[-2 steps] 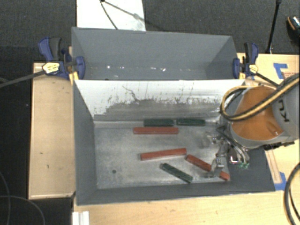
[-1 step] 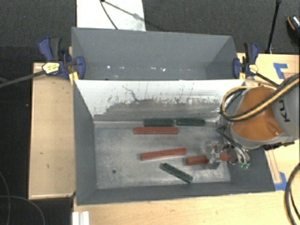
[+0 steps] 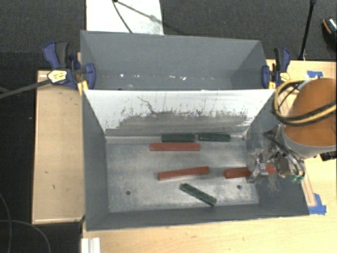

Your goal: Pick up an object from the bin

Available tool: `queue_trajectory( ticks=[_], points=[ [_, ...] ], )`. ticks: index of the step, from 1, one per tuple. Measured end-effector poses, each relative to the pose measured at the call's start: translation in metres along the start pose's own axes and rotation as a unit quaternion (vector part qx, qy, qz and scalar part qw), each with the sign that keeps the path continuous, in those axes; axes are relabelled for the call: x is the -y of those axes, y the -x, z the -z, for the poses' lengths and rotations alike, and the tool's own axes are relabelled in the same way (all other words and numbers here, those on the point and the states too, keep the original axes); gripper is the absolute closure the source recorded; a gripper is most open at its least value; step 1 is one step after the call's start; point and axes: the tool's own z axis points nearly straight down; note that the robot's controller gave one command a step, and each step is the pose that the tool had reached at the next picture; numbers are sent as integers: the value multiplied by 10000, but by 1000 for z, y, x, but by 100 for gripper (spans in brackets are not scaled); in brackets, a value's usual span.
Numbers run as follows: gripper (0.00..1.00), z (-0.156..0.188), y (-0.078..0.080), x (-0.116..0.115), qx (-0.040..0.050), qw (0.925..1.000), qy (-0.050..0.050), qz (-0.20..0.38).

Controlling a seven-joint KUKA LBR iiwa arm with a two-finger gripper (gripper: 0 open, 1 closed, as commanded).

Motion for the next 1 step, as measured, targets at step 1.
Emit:
queue_trajectory(
  ticks=[1],
  points=[
    [100,97,3,8,15,10000,-4,-25]
  ],
)
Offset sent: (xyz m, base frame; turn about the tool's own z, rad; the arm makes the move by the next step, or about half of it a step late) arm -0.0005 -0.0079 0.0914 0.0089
